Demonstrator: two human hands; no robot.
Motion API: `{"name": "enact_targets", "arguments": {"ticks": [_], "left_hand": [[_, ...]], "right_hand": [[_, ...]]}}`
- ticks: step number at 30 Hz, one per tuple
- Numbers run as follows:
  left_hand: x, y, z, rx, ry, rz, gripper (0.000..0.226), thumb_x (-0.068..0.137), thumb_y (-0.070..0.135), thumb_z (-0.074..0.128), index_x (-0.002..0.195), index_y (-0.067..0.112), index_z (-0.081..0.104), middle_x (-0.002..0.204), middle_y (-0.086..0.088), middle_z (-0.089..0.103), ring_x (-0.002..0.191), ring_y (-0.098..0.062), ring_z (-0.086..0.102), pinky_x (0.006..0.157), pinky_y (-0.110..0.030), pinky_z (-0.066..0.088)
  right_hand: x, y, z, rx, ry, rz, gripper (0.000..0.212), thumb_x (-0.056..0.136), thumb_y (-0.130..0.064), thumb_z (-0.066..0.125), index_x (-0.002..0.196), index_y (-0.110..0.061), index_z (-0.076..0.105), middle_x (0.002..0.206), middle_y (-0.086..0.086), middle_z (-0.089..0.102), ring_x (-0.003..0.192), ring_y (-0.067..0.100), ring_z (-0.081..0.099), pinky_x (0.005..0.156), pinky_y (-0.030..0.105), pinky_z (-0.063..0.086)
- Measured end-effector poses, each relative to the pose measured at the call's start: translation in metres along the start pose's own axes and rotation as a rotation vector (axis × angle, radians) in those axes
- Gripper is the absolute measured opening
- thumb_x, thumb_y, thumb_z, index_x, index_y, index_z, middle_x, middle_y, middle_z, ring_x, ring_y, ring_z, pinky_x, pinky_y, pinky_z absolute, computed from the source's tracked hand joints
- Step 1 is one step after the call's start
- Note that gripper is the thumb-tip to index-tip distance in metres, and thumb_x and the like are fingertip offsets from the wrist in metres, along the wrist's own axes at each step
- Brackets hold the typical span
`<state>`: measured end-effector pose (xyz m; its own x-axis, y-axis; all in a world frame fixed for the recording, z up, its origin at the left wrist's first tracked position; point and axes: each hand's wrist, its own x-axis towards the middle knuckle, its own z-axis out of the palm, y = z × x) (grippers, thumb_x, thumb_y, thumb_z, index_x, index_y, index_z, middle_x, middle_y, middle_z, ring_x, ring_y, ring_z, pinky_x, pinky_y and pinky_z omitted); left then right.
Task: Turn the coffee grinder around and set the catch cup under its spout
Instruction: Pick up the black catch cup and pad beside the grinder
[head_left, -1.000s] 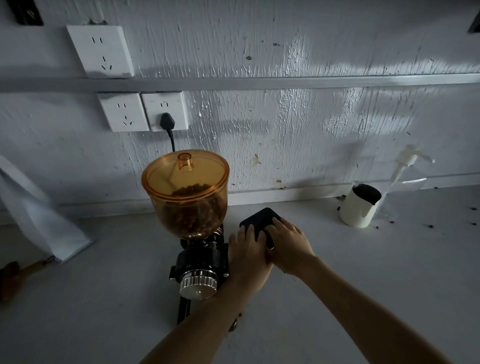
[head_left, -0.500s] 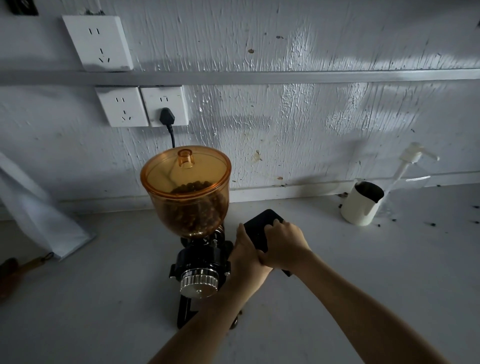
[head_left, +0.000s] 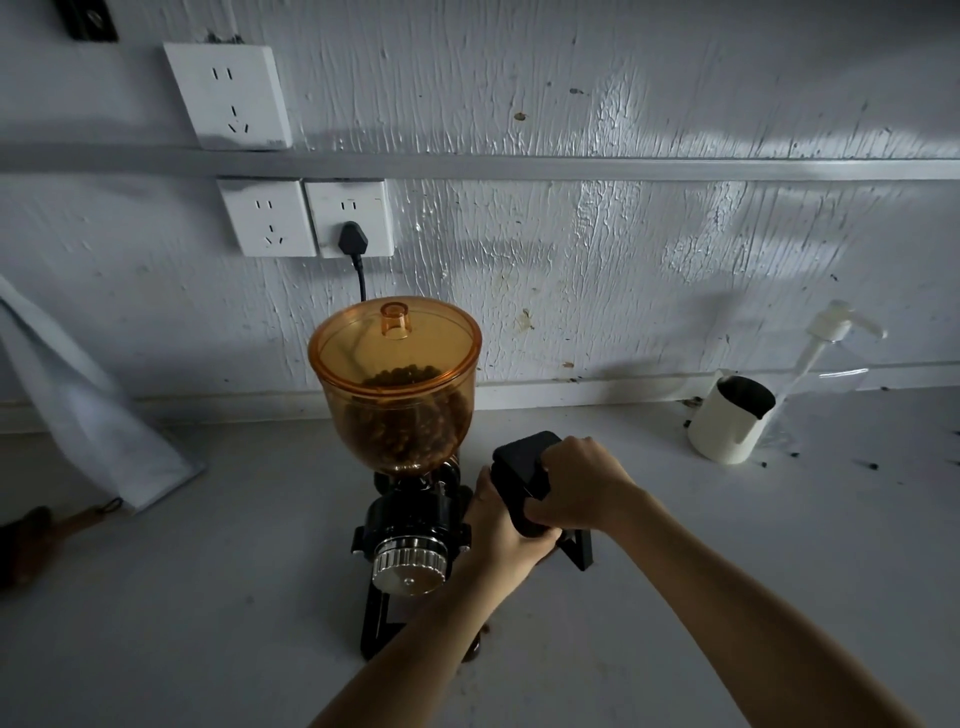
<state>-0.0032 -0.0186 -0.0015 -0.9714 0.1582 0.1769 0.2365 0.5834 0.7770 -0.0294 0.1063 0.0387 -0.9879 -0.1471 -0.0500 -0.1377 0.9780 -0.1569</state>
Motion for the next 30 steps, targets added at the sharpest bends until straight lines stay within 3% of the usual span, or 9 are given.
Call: {"name": "enact_targets", "arguments": {"ticks": [5,9,13,16,19,23,25,30], "left_hand": [[0.001,-0.002,-0.003,-0.038,-0.027,-0.029,0.071,0.068,0.02,0.082,0.124,-0.002,0.044,0.115,-0.012,0.063,0.107,-0.022,0.061,0.082,-0.019,0.045],[-0.001,-0.004,-0.004,-0.092,-0.114,-0.078,0.093,0.07,0.024,0.084,0.14,0.005,0.026,0.137,-0.011,0.046,0.128,-0.022,0.045,0.099,-0.022,0.041],[-0.001,-0.005,-0.003,-0.092,-0.115,-0.073,0.098,0.071,0.023,0.083,0.143,0.004,0.02,0.142,-0.012,0.041,0.132,-0.022,0.039,0.106,-0.028,0.038],[0.0,-0.006,-0.003,-0.12,-0.109,-0.075,0.09,0.07,0.019,0.083,0.139,0.006,0.028,0.136,-0.01,0.046,0.127,-0.02,0.044,0.099,-0.021,0.04],[0.002,-0.01,-0.001,-0.149,-0.11,-0.076,0.09,0.069,0.018,0.084,0.139,0.006,0.027,0.135,-0.01,0.047,0.126,-0.019,0.044,0.091,-0.014,0.035],[0.003,-0.014,0.0,-0.155,-0.113,-0.055,0.1,0.069,0.024,0.085,0.142,0.004,0.021,0.138,-0.01,0.044,0.129,-0.019,0.041,0.1,-0.019,0.037],[0.003,-0.016,0.0,-0.151,-0.12,-0.051,0.1,0.068,0.025,0.086,0.142,0.004,0.022,0.138,-0.011,0.044,0.129,-0.02,0.041,0.104,-0.025,0.04],[0.004,-0.02,0.004,-0.157,-0.131,-0.051,0.1,0.07,0.025,0.085,0.143,0.006,0.02,0.141,-0.011,0.041,0.132,-0.02,0.038,0.102,-0.022,0.035]], "right_hand": [[-0.01,0.011,0.001,0.021,-0.022,0.059,0.034,0.072,-0.046,0.059,0.068,-0.013,0.057,0.062,0.0,0.054,0.056,0.016,0.051,0.048,0.027,0.04],[-0.015,0.02,0.003,0.291,0.184,0.247,0.031,0.077,-0.044,0.062,0.081,-0.014,0.059,0.081,0.001,0.06,0.066,0.017,0.057,0.05,0.029,0.042],[-0.019,0.049,0.009,0.253,0.315,0.402,0.032,0.081,-0.041,0.06,0.091,-0.012,0.058,0.098,0.005,0.055,0.088,0.028,0.057,0.062,0.032,0.043],[-0.024,0.069,0.024,0.229,0.24,0.518,0.031,0.082,-0.038,0.062,0.091,-0.008,0.058,0.095,0.009,0.055,0.088,0.03,0.057,0.064,0.034,0.047],[-0.03,0.08,0.041,0.298,0.103,0.572,0.026,0.081,-0.036,0.064,0.083,-0.01,0.057,0.082,0.006,0.058,0.078,0.026,0.059,0.054,0.027,0.042],[-0.037,0.085,0.061,0.213,-0.048,0.544,0.037,0.085,-0.038,0.061,0.061,-0.018,0.041,0.059,-0.003,0.046,0.064,0.018,0.053,0.042,0.02,0.031],[-0.04,0.084,0.069,0.154,-0.087,0.517,0.034,0.085,-0.034,0.059,0.062,-0.018,0.042,0.062,-0.002,0.046,0.068,0.019,0.053,0.042,0.017,0.028],[-0.043,0.08,0.068,0.134,-0.126,0.492,0.026,0.08,-0.029,0.06,0.063,-0.019,0.043,0.075,0.004,0.049,0.083,0.025,0.061,0.054,0.024,0.039]]}}
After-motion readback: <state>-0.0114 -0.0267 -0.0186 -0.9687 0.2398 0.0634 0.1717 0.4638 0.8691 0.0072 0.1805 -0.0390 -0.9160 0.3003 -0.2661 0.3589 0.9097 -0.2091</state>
